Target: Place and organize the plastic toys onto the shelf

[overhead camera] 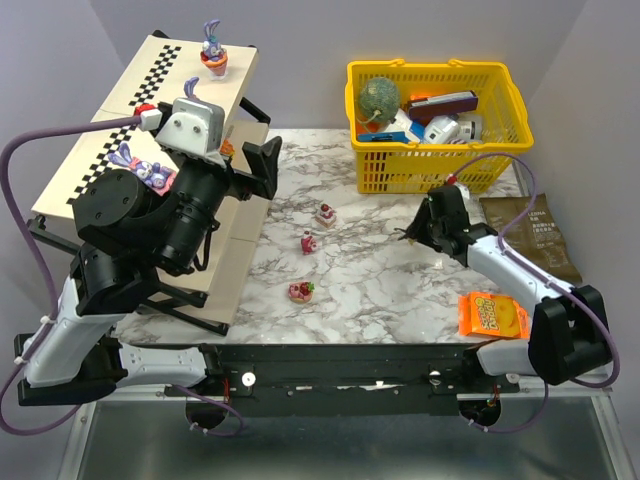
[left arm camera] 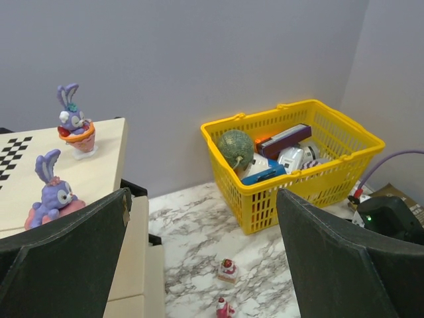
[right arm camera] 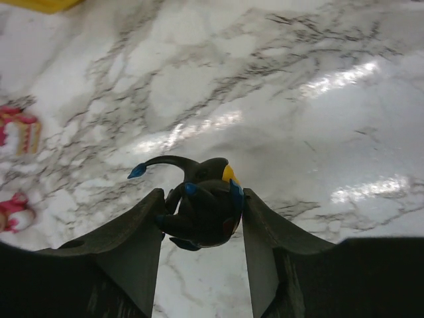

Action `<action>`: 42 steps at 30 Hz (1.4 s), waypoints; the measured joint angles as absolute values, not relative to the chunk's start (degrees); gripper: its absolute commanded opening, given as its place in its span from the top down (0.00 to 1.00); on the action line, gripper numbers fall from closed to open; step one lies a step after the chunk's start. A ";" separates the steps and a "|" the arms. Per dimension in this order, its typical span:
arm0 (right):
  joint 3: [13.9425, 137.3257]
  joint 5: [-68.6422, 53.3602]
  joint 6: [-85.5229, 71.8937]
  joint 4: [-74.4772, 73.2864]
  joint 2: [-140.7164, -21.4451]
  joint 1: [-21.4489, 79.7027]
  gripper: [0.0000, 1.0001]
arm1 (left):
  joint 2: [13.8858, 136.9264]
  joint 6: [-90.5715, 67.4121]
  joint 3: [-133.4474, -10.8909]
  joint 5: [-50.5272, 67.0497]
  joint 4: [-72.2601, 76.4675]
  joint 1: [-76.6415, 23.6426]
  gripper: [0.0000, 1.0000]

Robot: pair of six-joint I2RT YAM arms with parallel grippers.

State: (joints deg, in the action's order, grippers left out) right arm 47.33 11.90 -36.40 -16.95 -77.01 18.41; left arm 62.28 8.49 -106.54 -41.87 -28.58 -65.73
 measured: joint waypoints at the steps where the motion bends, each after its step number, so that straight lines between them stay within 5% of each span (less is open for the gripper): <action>1: 48.51 11.25 -36.27 -17.28 -77.03 19.40 0.95 | 62.24 8.47 -106.65 -42.24 -28.82 -65.73 0.01; 22: 95.11 6.24 -32.25 -29.26 -97.65 52.12 0.99 | 58.83 4.97 -111.98 -50.11 -36.21 -65.73 0.01; 31: 117.56 6.85 -31.64 -34.28 -109.03 60.58 0.99 | 57.36 5.13 -115.68 -51.70 -38.89 -65.73 0.01; 42: 129.21 10.92 -32.60 -38.89 -118.45 65.43 0.99 | 55.27 7.42 -111.11 -54.48 -38.89 -65.73 0.01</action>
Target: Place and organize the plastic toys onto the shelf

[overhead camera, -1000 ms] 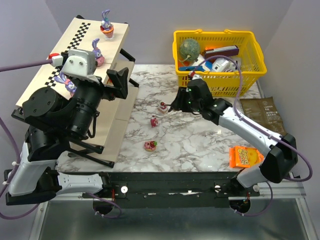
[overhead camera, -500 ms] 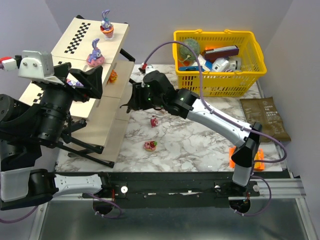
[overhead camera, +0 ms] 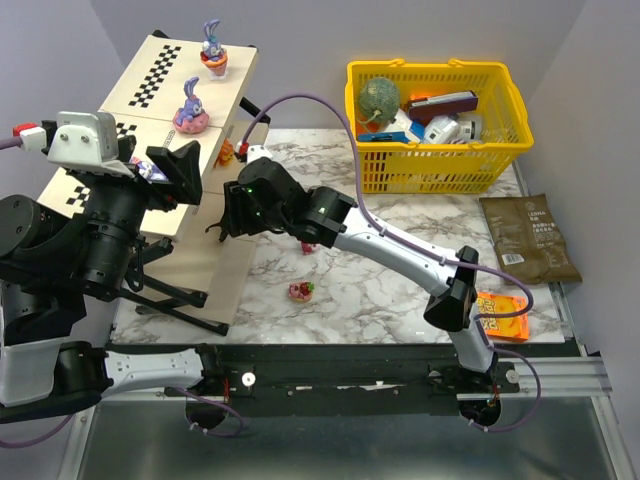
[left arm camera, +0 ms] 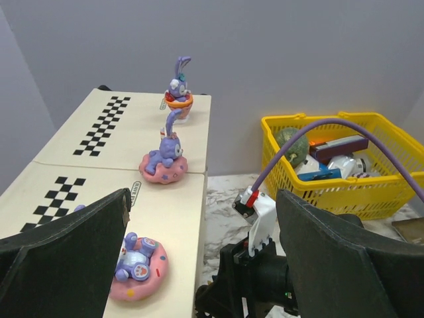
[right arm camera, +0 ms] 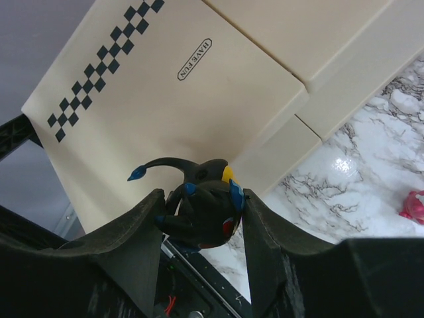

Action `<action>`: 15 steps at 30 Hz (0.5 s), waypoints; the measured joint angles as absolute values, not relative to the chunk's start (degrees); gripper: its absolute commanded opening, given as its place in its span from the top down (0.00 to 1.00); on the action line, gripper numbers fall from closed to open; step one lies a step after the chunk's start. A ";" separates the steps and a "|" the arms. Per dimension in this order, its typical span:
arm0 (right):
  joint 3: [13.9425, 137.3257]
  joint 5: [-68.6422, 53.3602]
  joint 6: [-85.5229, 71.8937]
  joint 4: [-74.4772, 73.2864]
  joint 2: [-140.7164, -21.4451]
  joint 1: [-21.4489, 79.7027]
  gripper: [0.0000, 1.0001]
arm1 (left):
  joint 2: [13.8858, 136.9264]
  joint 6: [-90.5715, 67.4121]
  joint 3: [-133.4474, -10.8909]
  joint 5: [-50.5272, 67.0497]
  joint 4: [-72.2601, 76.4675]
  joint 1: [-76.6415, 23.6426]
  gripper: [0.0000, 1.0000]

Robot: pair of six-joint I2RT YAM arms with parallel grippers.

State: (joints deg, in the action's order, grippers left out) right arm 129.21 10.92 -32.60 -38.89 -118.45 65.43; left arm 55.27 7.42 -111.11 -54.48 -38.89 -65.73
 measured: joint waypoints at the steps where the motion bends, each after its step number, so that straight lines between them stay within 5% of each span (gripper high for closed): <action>1: 130.19 11.35 -32.71 -39.40 -119.17 65.63 0.99 | 55.16 7.66 -110.83 -54.70 -38.81 -65.73 0.01; 15: 134.28 13.17 -32.75 -40.45 -122.72 66.83 0.99 | 52.99 8.97 -109.40 -56.18 -37.54 -65.73 0.01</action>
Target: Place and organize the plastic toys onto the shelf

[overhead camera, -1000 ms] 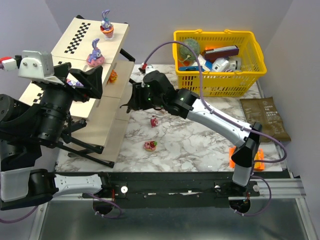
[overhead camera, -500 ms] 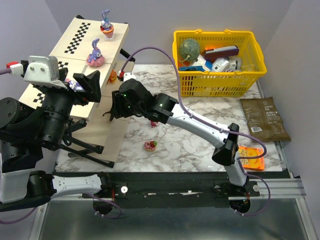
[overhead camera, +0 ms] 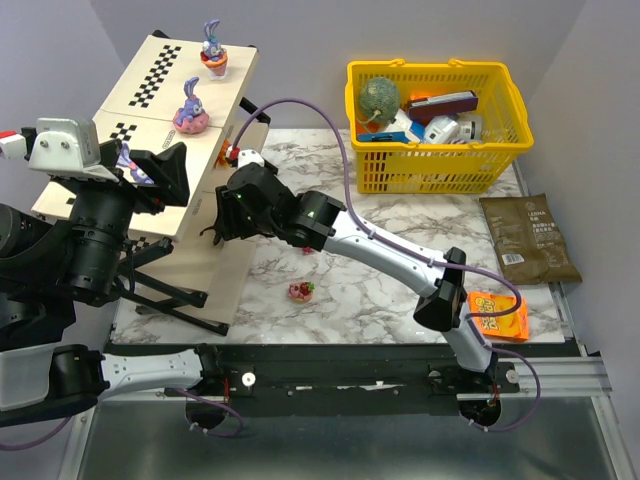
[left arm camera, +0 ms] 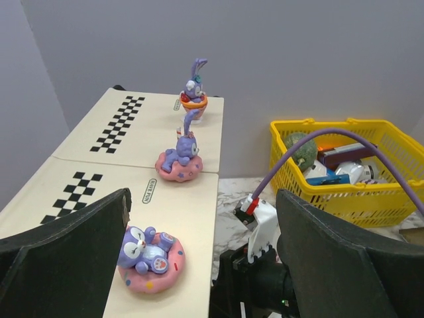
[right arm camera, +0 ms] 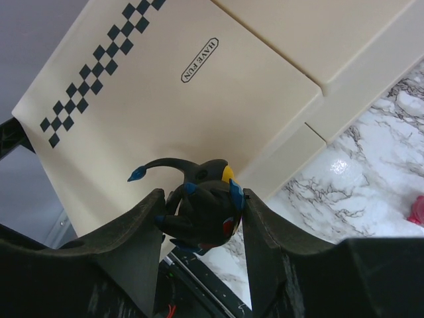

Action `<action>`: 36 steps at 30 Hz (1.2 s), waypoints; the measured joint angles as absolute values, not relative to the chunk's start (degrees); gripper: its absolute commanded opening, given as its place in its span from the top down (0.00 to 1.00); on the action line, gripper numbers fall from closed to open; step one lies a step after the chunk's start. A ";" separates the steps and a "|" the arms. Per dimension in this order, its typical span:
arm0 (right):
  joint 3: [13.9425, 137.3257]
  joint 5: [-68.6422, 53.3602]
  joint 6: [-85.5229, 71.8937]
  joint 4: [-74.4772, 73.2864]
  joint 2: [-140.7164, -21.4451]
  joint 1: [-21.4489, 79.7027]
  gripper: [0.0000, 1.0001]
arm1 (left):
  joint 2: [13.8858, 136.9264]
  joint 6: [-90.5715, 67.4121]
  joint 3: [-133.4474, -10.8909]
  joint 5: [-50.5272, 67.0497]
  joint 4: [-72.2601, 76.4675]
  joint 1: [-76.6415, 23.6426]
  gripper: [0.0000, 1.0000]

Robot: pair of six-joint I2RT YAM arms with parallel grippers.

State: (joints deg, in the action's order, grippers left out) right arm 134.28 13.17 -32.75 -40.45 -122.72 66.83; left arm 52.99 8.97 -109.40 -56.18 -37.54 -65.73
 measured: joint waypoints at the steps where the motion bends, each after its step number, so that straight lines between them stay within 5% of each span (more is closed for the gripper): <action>1: 134.58 13.21 -32.67 -40.49 -123.09 66.89 0.99 | 52.88 8.97 -109.34 -56.27 -37.54 -65.73 0.01; 19: 138.12 16.60 -29.67 -42.46 -125.51 68.69 0.94 | 51.94 8.51 -108.18 -57.17 -37.58 -65.73 0.01; 36: 139.28 19.05 -26.68 -40.64 -126.85 70.28 0.71 | 50.96 7.64 -107.83 -57.87 -37.91 -65.73 0.01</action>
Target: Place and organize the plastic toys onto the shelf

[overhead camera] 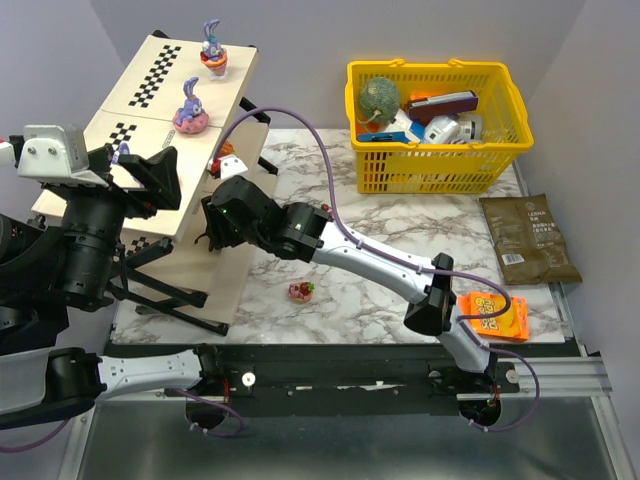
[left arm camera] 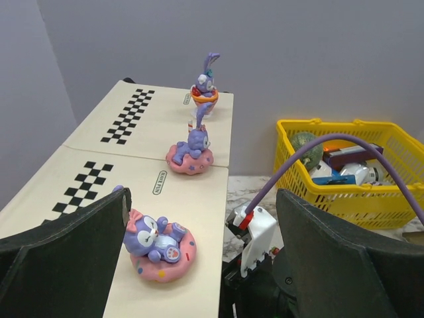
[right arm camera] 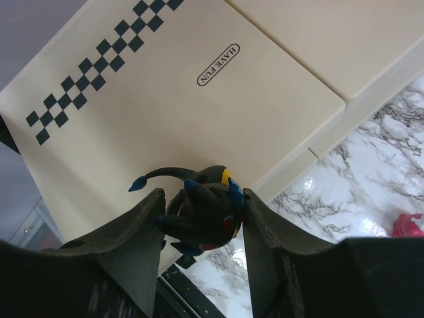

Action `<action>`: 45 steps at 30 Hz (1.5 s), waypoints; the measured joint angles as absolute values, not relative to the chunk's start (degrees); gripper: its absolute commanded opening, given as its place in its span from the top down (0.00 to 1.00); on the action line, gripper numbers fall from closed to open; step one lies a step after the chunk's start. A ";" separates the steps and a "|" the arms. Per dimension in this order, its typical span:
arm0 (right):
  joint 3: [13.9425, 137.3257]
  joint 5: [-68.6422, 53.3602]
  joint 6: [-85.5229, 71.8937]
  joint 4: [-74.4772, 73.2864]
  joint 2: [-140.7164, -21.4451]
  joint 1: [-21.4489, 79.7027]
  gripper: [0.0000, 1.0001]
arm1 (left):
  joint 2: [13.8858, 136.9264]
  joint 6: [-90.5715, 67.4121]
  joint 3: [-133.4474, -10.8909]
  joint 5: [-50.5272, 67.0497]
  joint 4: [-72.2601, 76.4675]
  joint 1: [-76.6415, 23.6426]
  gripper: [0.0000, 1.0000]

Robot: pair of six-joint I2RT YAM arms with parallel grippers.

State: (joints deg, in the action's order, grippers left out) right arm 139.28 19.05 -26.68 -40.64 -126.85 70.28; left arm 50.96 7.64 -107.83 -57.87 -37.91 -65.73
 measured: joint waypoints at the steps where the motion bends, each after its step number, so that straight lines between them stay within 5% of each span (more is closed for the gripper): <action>1: 139.31 19.27 -26.65 -40.36 -126.89 70.28 0.70 | 50.87 7.57 -107.83 -57.93 -37.93 -65.73 0.01; 33: 128.86 23.75 -22.98 -21.82 -125.89 72.38 0.55 | 49.43 6.35 -107.44 -58.17 -39.20 -65.73 0.01; 45: 126.02 24.67 -23.81 -20.93 -124.03 72.60 0.78 | 49.12 6.11 -107.22 -58.19 -39.44 -65.73 0.01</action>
